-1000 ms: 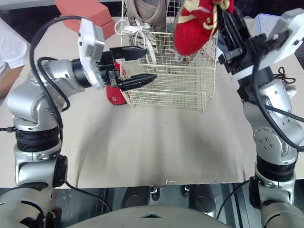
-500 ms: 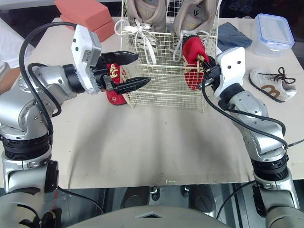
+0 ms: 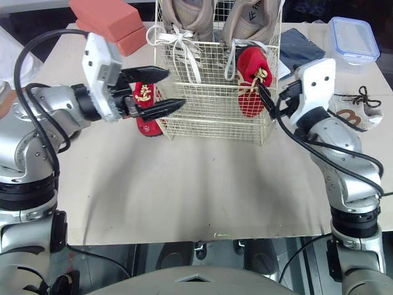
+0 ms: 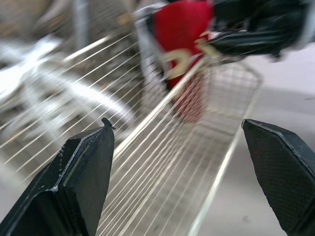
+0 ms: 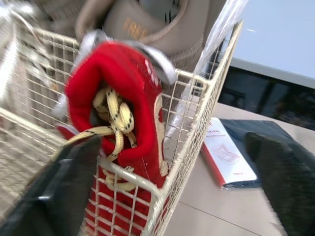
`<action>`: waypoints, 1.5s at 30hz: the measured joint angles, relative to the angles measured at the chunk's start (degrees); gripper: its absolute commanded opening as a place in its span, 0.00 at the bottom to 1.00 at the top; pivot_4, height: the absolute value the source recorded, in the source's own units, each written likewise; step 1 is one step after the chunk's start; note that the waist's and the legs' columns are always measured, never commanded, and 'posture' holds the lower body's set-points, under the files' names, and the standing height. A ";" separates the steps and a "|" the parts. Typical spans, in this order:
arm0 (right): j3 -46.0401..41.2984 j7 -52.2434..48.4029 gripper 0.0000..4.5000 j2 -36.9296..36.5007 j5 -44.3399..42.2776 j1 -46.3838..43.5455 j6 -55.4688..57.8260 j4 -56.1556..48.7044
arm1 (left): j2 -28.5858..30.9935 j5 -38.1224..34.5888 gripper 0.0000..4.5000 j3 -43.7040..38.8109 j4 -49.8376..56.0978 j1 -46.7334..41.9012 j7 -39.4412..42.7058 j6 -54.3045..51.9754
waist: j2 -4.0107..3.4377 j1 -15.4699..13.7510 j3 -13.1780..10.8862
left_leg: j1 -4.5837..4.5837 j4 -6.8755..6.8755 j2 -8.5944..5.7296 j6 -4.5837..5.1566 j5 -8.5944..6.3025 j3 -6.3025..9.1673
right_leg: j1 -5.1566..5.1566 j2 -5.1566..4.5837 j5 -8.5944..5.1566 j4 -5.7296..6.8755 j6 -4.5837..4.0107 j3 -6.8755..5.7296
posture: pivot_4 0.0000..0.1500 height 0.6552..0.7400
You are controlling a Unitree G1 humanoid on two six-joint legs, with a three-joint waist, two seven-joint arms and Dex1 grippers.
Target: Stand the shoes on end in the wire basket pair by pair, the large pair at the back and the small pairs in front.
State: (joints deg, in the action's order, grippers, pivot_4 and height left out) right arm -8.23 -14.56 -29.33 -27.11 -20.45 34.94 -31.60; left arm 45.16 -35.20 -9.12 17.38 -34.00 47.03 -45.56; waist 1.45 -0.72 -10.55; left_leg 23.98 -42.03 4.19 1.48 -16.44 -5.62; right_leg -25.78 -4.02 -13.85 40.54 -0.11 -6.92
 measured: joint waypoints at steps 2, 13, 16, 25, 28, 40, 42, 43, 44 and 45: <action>-1.95 -5.28 0.99 -2.30 -2.62 1.72 -1.70 -1.82 | 1.31 0.30 1.00 -1.39 -2.09 1.20 1.27 1.55 | 0.00 -0.05 0.00 | 0.00 0.05 0.00 0.01 -0.01 0.02 | 0.01 0.00 0.00 -0.07 0.00 -0.04 | 1.00 0.36; -2.77 -22.87 0.99 -6.56 -15.55 11.05 -3.75 -8.40 | 1.76 2.62 1.00 -3.83 -27.11 1.33 5.23 5.94 | 0.02 -0.11 0.00 | 0.03 0.23 -0.01 0.02 -0.01 0.04 | 0.05 0.04 0.01 -0.36 0.01 -0.15 | 1.00 0.36; -1.08 -23.77 0.99 -7.79 -14.35 12.53 -3.95 -8.97 | 0.39 4.66 1.00 -2.95 -36.84 -3.14 5.04 5.95 | 0.08 -0.31 0.03 | 0.10 0.21 -0.01 0.03 -0.01 0.10 | 0.08 0.03 0.02 -0.44 0.02 -0.25 | 1.00 0.36; 1.25 -22.71 0.99 -7.69 -12.54 12.49 -4.02 -10.18 | -3.47 10.76 1.00 1.47 -60.16 -16.33 5.80 4.59 | 0.11 -0.09 0.05 | 0.25 0.20 -0.09 0.03 -0.02 0.07 | 0.03 0.07 0.15 -0.55 -0.17 -0.41 | 1.00 0.36; 1.53 -22.38 1.00 -7.38 -12.54 12.17 -4.01 -10.21 | -5.22 13.28 0.94 3.04 -67.66 -20.31 6.18 3.82 | 0.13 -0.10 0.05 | 0.28 0.16 -0.09 0.03 -0.01 0.03 | 0.03 0.07 0.13 -0.54 -0.15 -0.57 | 1.00 0.36; 2.39 -20.84 1.00 -6.30 -11.80 12.56 -4.18 -10.37 | -4.43 20.04 0.01 2.94 -83.76 -30.05 4.43 5.81 | 0.15 0.06 0.07 | 0.37 0.07 -0.06 0.03 -0.01 0.05 | -0.02 0.07 0.13 -0.49 -0.16 -0.63 | 1.00 0.36; 2.43 -20.54 1.00 -6.10 -11.42 12.83 -4.43 -10.56 | -3.80 21.00 0.01 2.94 -84.43 -30.41 5.70 5.76 | 0.15 0.05 0.06 | 0.50 -0.01 -0.03 0.02 -0.01 0.06 | -0.07 0.06 0.14 -0.50 -0.16 -0.73 | 1.00 0.36; 2.43 -20.42 1.00 -5.96 -11.31 12.84 -4.63 -10.66 | -3.62 21.26 0.01 2.93 -84.43 -30.41 6.10 5.78 | 0.15 0.06 0.07 | 0.56 -0.05 -0.03 0.02 -0.01 0.08 | -0.09 0.06 0.14 -0.50 -0.17 -0.76 | 1.00 0.36; 2.43 -20.24 1.00 -5.70 -11.20 12.84 -5.07 -10.69 | -3.42 21.53 0.01 2.90 -84.43 -30.41 6.52 5.84 | 0.15 0.06 0.07 | 0.63 -0.08 -0.03 0.02 -0.01 0.09 | -0.13 0.06 0.14 -0.50 -0.17 -0.79 | 1.00 0.36; 2.43 -20.07 1.00 -5.29 -11.05 12.83 -5.43 -10.70 | -3.17 21.51 0.01 2.50 -84.43 -30.42 6.62 5.99 | 0.15 0.05 0.06 | 0.69 -0.11 -0.03 0.02 -0.01 0.11 | -0.17 0.05 0.15 -0.49 -0.18 -0.82 | 1.00 0.36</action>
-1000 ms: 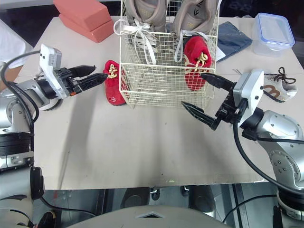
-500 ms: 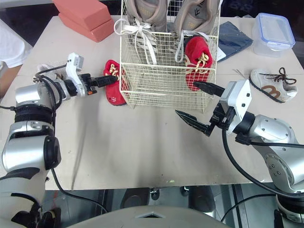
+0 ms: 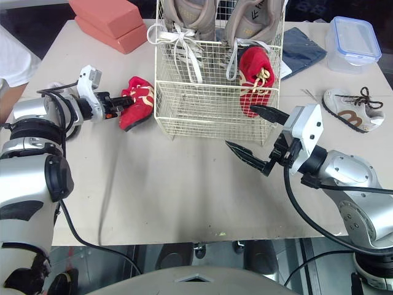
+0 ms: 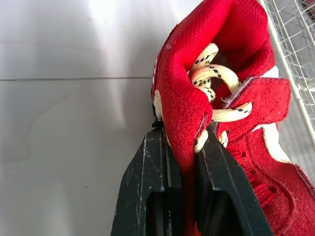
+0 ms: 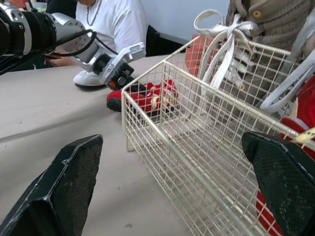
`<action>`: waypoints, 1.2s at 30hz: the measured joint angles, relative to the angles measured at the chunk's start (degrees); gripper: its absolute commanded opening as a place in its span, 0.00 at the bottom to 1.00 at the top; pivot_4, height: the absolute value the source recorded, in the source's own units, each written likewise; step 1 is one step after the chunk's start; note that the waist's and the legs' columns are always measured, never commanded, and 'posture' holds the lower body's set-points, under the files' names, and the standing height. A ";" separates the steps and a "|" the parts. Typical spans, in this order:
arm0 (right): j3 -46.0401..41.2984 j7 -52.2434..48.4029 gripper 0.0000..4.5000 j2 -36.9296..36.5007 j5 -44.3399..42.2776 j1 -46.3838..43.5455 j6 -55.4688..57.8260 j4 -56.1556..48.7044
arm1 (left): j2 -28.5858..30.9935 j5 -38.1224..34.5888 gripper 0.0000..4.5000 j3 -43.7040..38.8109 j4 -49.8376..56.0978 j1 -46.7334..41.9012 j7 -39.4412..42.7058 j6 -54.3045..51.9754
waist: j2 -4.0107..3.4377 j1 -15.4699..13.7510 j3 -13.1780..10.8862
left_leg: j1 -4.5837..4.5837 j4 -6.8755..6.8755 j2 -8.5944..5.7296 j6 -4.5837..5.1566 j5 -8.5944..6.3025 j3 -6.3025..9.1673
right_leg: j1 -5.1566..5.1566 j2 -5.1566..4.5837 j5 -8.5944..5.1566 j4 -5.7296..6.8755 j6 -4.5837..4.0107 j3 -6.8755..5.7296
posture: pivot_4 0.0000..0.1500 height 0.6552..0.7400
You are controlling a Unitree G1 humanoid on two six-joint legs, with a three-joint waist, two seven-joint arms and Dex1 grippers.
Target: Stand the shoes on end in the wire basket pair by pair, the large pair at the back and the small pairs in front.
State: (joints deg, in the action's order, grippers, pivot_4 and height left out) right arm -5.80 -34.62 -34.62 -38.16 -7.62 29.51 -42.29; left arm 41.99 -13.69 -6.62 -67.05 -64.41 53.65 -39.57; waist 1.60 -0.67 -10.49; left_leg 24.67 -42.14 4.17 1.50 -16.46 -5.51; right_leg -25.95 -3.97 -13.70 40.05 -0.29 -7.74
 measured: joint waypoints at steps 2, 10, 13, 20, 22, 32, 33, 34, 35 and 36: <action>0.00 0.23 1.00 0.71 0.19 -0.01 -0.81 0.01 | 0.24 -0.78 0.01 -2.44 0.13 -0.05 -0.08 1.08 | 0.00 -0.02 0.00 | 0.05 -0.03 0.00 0.00 0.00 0.01 | -0.02 -0.01 0.00 0.00 -0.01 -0.02 | 1.00 0.36; 0.04 0.97 1.00 2.49 0.87 -0.91 -2.50 0.23 | -1.42 -8.89 0.01 -12.92 18.26 2.43 -0.16 12.02 | 0.04 -0.11 -0.01 | 0.07 -0.08 0.01 -0.01 0.01 0.13 | 0.00 -0.08 0.03 0.05 -0.03 0.08 | 1.00 0.36; -0.01 1.53 1.00 3.52 -0.73 -1.74 -2.29 0.50 | -4.04 -13.32 0.01 -15.24 30.96 7.59 -0.25 11.48 | 0.04 -0.05 -0.01 | 0.04 -0.10 0.03 -0.01 0.01 0.18 | 0.00 -0.08 0.03 0.09 -0.04 0.16 | 1.00 0.36; 0.02 2.96 1.00 4.46 -4.09 -4.52 -1.08 0.78 | -12.13 -19.73 0.01 -15.16 60.83 15.12 -5.84 13.63 | 0.03 -0.16 -0.01 | -0.08 -0.15 -0.01 -0.01 0.01 0.44 | 0.20 -0.08 0.04 0.10 -0.05 0.14 | 1.00 0.36; 0.02 3.07 1.00 4.47 -4.17 -4.80 -1.05 1.25 | -16.11 -18.83 0.01 -14.74 65.05 15.60 -9.61 18.06 | 0.03 -0.31 0.00 | -0.11 -0.16 -0.02 -0.01 0.01 0.49 | 0.27 -0.08 0.04 0.10 -0.05 0.09 | 1.00 0.36; 0.04 3.79 1.00 4.65 -4.33 -5.29 -1.05 2.47 | -29.73 0.65 0.01 -3.76 65.40 18.89 -26.29 45.86 | 0.04 -0.29 0.01 | -0.12 -0.15 -0.12 0.00 0.01 0.44 | 0.29 -0.06 0.05 0.07 -0.06 0.05 | 1.00 0.36; 0.06 3.88 1.00 4.72 -4.29 -5.33 -1.05 2.47 | -30.81 3.56 0.01 -2.83 63.59 18.92 -28.62 49.90 | 0.04 -0.29 0.01 | -0.12 -0.15 -0.12 0.01 0.01 0.45 | 0.29 -0.06 0.05 0.07 -0.06 0.04 | 1.00 0.36; 0.06 3.93 1.00 4.73 -4.27 -5.34 -1.05 2.47 | -31.07 4.83 0.01 -2.37 62.75 18.97 -29.49 51.70 | 0.04 -0.29 0.01 | -0.11 -0.15 -0.12 0.01 0.01 0.45 | 0.29 -0.06 0.05 0.07 -0.06 0.03 | 1.00 0.36; 0.06 4.07 1.00 4.77 -4.24 -5.35 -1.05 2.47 | -31.36 6.66 0.01 -1.67 61.37 19.11 -30.75 54.51 | 0.04 -0.29 0.02 | -0.12 -0.15 -0.12 0.01 0.01 0.44 | 0.29 -0.06 0.05 0.07 -0.06 0.02 | 1.00 0.36; 0.06 4.37 1.00 4.87 -4.16 -5.35 -1.05 2.47 | -31.41 9.64 0.01 -0.61 58.87 19.39 -32.69 59.53 | 0.04 -0.29 0.03 | -0.12 -0.14 -0.11 0.01 0.01 0.46 | 0.29 -0.07 0.05 0.07 -0.06 0.03 | 1.00 0.36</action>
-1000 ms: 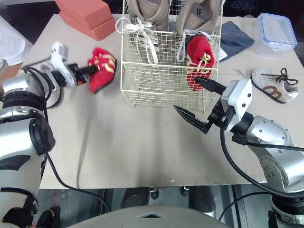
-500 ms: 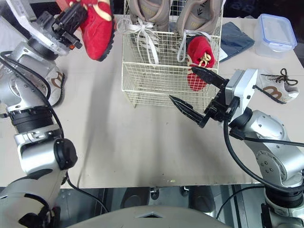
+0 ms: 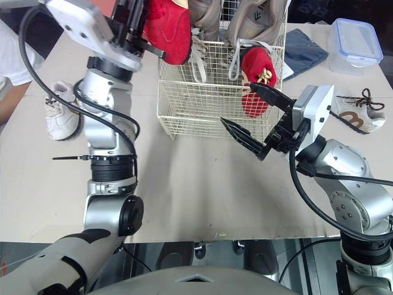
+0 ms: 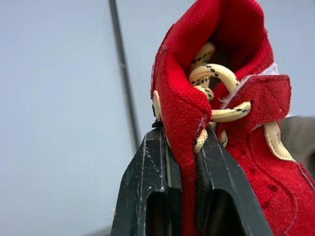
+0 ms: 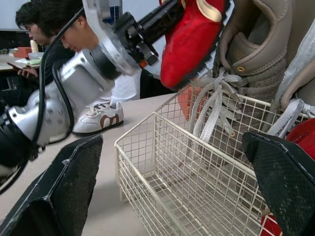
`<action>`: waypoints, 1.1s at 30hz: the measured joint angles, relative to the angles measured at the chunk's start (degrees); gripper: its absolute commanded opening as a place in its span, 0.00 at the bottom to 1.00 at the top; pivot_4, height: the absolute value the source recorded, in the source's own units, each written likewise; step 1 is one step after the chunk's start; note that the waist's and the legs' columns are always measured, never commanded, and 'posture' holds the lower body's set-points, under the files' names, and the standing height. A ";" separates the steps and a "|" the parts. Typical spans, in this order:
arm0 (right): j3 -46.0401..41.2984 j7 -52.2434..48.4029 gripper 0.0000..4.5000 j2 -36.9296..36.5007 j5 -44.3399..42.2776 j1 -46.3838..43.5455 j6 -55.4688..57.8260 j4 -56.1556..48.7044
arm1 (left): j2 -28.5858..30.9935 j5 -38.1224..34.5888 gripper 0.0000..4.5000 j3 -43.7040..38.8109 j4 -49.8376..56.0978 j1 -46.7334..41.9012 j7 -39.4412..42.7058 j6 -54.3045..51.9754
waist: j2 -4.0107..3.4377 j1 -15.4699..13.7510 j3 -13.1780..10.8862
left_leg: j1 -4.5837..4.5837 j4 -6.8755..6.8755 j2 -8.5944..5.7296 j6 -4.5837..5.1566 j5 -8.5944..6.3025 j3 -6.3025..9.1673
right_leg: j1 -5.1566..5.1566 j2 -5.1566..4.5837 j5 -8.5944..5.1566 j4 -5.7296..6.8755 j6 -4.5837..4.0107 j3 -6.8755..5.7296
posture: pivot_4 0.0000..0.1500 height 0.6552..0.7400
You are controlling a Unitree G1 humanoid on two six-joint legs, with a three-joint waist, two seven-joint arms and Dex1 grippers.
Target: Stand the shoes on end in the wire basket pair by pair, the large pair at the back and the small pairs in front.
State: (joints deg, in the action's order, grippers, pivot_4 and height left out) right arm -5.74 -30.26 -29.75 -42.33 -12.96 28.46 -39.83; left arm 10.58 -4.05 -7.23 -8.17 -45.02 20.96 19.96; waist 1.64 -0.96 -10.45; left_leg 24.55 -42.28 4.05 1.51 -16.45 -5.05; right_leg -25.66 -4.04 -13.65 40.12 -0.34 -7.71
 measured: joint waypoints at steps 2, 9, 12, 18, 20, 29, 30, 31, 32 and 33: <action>0.00 0.61 1.00 0.23 0.15 0.00 0.00 -0.01 | -0.03 4.40 0.01 1.31 -4.22 0.30 -3.37 7.08 | 0.01 -0.02 0.01 | 0.01 0.00 0.00 0.01 0.00 -0.01 | 0.00 0.00 0.00 0.00 0.00 -0.04 | 1.00 0.36; 0.00 1.99 1.00 0.42 0.33 0.49 0.00 -0.26 | -0.20 12.87 0.01 3.86 -15.20 3.25 -12.25 19.79 | 0.00 -0.06 0.04 | 0.03 0.00 0.06 0.03 -0.02 0.03 | 0.00 -0.02 0.00 -0.01 0.01 -0.18 | 1.00 0.36; -0.03 2.28 1.00 0.46 0.35 0.86 -0.01 -0.47 | -0.39 14.18 0.01 5.12 -17.00 4.79 -14.00 23.17 | -0.02 -0.11 0.05 | 0.04 0.00 0.09 0.04 -0.02 0.04 | 0.00 -0.05 0.00 -0.02 0.01 -0.24 | 1.00 0.36; -0.03 3.36 1.00 0.63 0.30 1.52 -0.01 -1.11 | -0.59 12.10 0.01 5.74 -17.57 6.63 -14.11 23.69 | -0.40 -0.11 0.64 | -0.07 0.01 0.10 0.10 -0.06 0.02 | 0.08 -0.06 0.00 -0.01 0.01 -0.23 | 1.00 0.36; -0.03 3.53 1.00 0.63 0.28 1.69 -0.01 -1.30 | -0.90 10.61 0.01 5.74 -16.65 7.60 -13.28 22.07 | -0.53 -0.10 0.81 | -0.18 0.02 0.10 0.23 -0.14 0.03 | 0.18 -0.05 -0.01 0.00 0.02 -0.23 | 1.00 0.36; -1.41 4.40 1.00 0.93 0.51 1.99 -0.76 -1.26 | -1.56 -1.85 0.56 6.93 -5.01 15.28 -2.13 5.42 | -1.06 -0.18 1.44 | -0.75 0.11 0.12 0.35 -0.21 0.02 | 0.66 -0.04 -0.15 -0.04 0.23 -0.15 | 1.00 0.36; -1.41 4.38 1.00 0.98 0.53 1.99 -0.94 -1.24 | -1.47 -2.29 0.68 7.12 -4.19 15.80 -1.38 3.99 | -1.09 -0.35 1.47 | -0.79 0.09 0.12 0.35 -0.21 0.07 | 0.74 -0.04 -0.15 -0.04 0.23 -0.17 | 1.00 0.36; -1.42 4.37 1.00 0.98 0.55 1.99 -1.09 -1.23 | -1.36 -2.53 0.76 7.30 -3.99 16.22 -0.97 2.95 | -1.10 -0.46 1.47 | -0.84 0.09 0.11 0.36 -0.22 0.10 | 0.82 -0.03 -0.16 -0.06 0.23 -0.19 | 1.00 0.36; -1.41 4.32 1.00 0.98 0.59 1.99 -1.23 -1.21 | -1.38 -2.94 0.88 7.35 -3.33 16.48 -0.61 1.95 | -1.09 -0.53 1.48 | -0.83 0.07 0.12 0.37 -0.22 0.18 | 0.85 -0.03 -0.16 -0.06 0.23 -0.21 | 1.00 0.36; -1.41 4.29 1.00 0.98 0.63 1.99 -1.36 -1.17 | -1.31 -3.10 0.97 7.34 -2.33 16.83 -0.22 0.59 | -1.11 -0.56 1.50 | -0.84 0.07 0.11 0.37 -0.22 0.21 | 0.86 -0.02 -0.16 -0.06 0.23 -0.22 | 1.00 0.36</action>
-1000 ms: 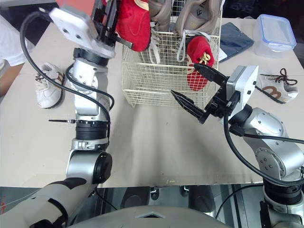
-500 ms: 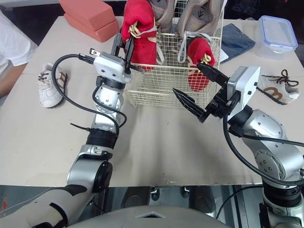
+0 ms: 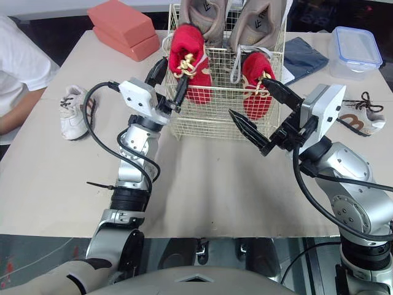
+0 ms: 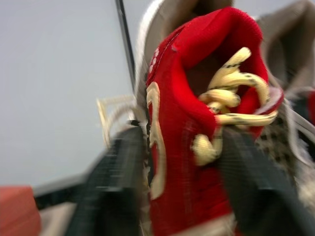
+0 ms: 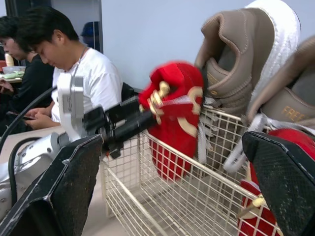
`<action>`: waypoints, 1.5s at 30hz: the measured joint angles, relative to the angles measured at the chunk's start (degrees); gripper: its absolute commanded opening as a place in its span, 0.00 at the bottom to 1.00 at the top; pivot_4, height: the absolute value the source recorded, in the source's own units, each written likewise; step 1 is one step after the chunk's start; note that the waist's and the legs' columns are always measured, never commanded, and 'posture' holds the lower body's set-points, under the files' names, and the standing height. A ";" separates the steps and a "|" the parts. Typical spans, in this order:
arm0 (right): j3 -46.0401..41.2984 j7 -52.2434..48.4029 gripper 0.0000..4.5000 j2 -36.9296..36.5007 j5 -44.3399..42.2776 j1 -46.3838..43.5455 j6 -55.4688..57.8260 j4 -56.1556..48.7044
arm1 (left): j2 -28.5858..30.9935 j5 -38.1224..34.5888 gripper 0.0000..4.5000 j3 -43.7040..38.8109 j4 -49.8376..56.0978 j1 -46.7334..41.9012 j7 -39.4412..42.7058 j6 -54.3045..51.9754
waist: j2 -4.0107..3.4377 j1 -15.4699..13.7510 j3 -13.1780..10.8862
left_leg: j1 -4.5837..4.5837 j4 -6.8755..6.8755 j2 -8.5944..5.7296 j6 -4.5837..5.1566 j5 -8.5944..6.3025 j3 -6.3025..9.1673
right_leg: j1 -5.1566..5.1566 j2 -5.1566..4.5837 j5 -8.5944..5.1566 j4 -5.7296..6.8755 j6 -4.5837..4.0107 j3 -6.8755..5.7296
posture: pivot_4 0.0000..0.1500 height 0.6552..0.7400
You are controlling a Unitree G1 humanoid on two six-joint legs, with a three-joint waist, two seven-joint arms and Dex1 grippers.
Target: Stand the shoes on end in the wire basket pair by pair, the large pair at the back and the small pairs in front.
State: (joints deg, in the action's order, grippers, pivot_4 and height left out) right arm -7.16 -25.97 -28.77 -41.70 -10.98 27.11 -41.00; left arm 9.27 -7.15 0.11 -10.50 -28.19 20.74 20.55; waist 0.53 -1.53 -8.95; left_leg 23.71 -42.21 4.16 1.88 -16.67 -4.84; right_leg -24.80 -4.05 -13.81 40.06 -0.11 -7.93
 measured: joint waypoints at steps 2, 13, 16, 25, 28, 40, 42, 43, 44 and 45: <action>0.00 -0.03 1.00 0.00 0.14 -0.01 -0.08 0.39 | 0.10 -0.70 0.99 -0.02 1.63 0.79 0.31 -1.46 | -0.02 0.00 0.01 | 0.00 0.00 0.00 0.00 0.00 0.01 | 0.00 0.00 0.00 0.00 0.00 0.01 | 1.00 0.36; -0.09 -0.20 1.00 -0.03 0.92 0.36 -0.64 1.15 | 4.64 -3.12 0.99 0.44 17.60 12.19 2.27 -15.80 | -0.02 0.42 -0.01 | 0.07 0.06 0.02 0.01 -0.01 0.11 | -0.02 0.01 -0.01 -0.11 -0.01 0.05 | 1.00 0.36; -0.10 -0.53 1.00 -0.03 0.97 0.51 -0.85 1.24 | 5.62 -3.16 0.99 0.35 19.83 12.85 2.55 -18.34 | -0.03 0.50 -0.02 | 0.10 0.08 0.02 0.04 -0.03 0.10 | -0.02 0.01 -0.02 -0.17 0.00 0.07 | 1.00 0.36; -7.76 -2.05 1.00 -2.58 4.10 4.69 -4.17 8.57 | 10.16 -13.73 0.99 -1.92 32.07 14.34 7.19 -27.54 | 0.08 0.35 -0.19 | 0.23 0.16 0.01 0.05 -0.04 0.05 | -0.16 0.01 -0.02 -0.23 -0.01 0.10 | 1.00 0.36; -12.79 -2.47 1.00 -4.56 6.53 5.13 -6.36 14.91 | 14.93 -19.46 0.99 -4.50 34.67 9.69 10.70 -31.50 | 0.05 0.43 -0.21 | 0.19 0.19 -0.01 0.05 -0.04 -0.01 | -0.17 0.02 -0.02 -0.23 -0.01 0.12 | 1.00 0.36; -18.68 -8.19 1.00 -14.38 15.10 4.04 -12.52 42.75 | 36.12 -38.08 0.99 -6.82 32.00 -3.18 32.74 -51.30 | 0.09 0.71 -0.46 | 0.13 0.68 -0.06 -0.20 0.11 -0.73 | -0.63 0.13 -0.02 -0.24 0.00 0.84 | 1.00 0.36; -19.38 -9.36 1.00 -15.62 16.64 3.69 -14.55 48.22 | 38.00 -39.81 0.99 -7.29 32.43 -4.04 34.31 -53.67 | 0.08 0.69 -0.49 | 0.11 0.76 -0.06 -0.21 0.12 -0.81 | -0.66 0.12 -0.02 -0.25 0.01 0.95 | 1.00 0.36; -19.54 -10.63 1.00 -16.50 17.62 2.49 -16.66 52.63 | 38.63 -41.56 0.99 -7.49 32.55 -4.77 34.56 -55.82 | 0.11 0.71 -0.55 | 0.08 0.79 -0.05 -0.24 0.14 -0.83 | -0.67 0.13 -0.02 -0.25 0.02 0.99 | 1.00 0.36; -19.59 -11.77 1.00 -18.79 18.50 0.55 -17.59 58.37 | 39.69 -43.60 0.99 -7.78 33.24 -5.46 34.54 -58.05 | 0.10 0.76 -0.65 | 0.08 0.79 -0.05 -0.24 0.14 -0.91 | -0.73 0.12 -0.01 -0.24 0.03 1.05 | 1.00 0.36; -19.63 -12.60 1.00 -20.12 18.92 -1.08 -18.06 62.10 | 40.17 -44.94 0.99 -8.33 34.04 -5.71 34.32 -59.47 | 0.12 0.81 -0.66 | 0.06 0.79 -0.04 -0.25 0.14 -0.92 | -0.73 0.12 -0.01 -0.23 0.03 1.08 | 1.00 0.36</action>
State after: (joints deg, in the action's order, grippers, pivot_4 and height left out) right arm -26.78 -38.57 -48.89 -22.78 -12.06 9.05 21.11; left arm 49.44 -52.09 -8.22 23.55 -33.90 55.07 -38.91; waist 0.64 -0.71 -9.62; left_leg 23.77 -41.42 4.12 1.64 -16.53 -5.77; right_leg -25.53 -3.94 -13.82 39.83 -0.08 -6.85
